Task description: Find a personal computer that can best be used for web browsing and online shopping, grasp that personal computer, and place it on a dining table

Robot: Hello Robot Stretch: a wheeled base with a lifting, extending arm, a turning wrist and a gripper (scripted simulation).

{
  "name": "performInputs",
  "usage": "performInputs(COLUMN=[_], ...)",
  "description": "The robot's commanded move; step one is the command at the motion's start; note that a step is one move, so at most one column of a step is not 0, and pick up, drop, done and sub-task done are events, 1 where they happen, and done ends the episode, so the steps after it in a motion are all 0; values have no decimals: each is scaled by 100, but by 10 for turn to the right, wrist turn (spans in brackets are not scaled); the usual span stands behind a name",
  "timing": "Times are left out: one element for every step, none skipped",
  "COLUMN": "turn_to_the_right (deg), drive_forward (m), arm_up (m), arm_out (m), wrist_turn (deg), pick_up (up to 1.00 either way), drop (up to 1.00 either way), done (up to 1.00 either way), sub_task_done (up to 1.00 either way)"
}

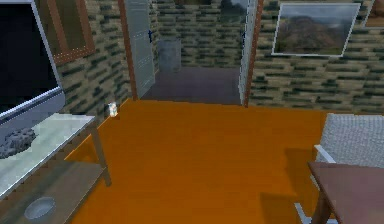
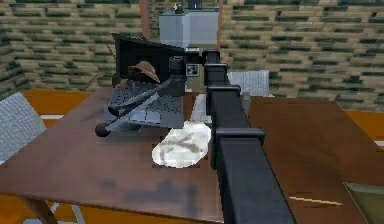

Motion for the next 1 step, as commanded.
performInputs(turn_to_the_right=[0], drive_forward=[0], arm_up=[0], arm_out=[0], wrist_turn=[-360], pick_up=[0], drop=[0], done=[0], sub_task_done=[0])
